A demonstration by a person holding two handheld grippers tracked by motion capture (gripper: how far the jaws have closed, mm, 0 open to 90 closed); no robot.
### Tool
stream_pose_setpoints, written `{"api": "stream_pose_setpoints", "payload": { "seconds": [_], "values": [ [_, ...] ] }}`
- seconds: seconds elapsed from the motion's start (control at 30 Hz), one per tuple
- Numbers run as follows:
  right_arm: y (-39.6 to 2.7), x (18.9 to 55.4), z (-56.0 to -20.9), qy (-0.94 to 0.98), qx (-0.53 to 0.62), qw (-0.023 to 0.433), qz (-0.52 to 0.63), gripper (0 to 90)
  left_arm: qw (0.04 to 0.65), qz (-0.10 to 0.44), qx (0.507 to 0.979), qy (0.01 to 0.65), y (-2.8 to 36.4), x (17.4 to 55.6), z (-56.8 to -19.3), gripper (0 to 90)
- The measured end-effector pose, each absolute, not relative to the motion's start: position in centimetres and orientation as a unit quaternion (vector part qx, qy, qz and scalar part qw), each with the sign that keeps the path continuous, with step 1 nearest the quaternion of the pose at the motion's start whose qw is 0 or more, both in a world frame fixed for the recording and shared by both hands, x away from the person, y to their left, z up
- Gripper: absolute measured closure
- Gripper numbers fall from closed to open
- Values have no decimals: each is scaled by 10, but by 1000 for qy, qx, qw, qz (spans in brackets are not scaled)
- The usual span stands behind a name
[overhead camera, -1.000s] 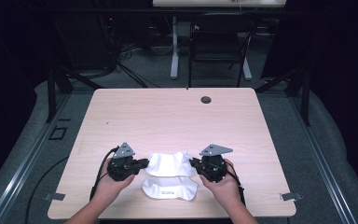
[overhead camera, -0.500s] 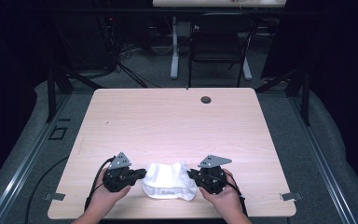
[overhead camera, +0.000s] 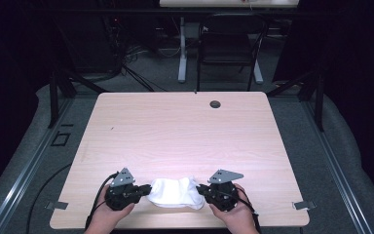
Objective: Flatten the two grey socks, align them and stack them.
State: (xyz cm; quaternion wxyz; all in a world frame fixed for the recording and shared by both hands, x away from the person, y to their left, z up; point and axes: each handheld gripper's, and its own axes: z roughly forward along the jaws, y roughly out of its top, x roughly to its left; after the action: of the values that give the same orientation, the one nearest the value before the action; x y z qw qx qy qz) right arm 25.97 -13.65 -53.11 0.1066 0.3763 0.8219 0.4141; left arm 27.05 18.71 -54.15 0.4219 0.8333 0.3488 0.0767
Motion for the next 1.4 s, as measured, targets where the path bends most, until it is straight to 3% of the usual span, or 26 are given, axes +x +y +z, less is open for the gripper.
{"api": "stream_pose_setpoints", "payload": {
  "seconds": [1.4],
  "values": [
    [-143,267,-553,818,402,100,400,863,402,83,844,344,174,277,-560,840]
  ]
}}
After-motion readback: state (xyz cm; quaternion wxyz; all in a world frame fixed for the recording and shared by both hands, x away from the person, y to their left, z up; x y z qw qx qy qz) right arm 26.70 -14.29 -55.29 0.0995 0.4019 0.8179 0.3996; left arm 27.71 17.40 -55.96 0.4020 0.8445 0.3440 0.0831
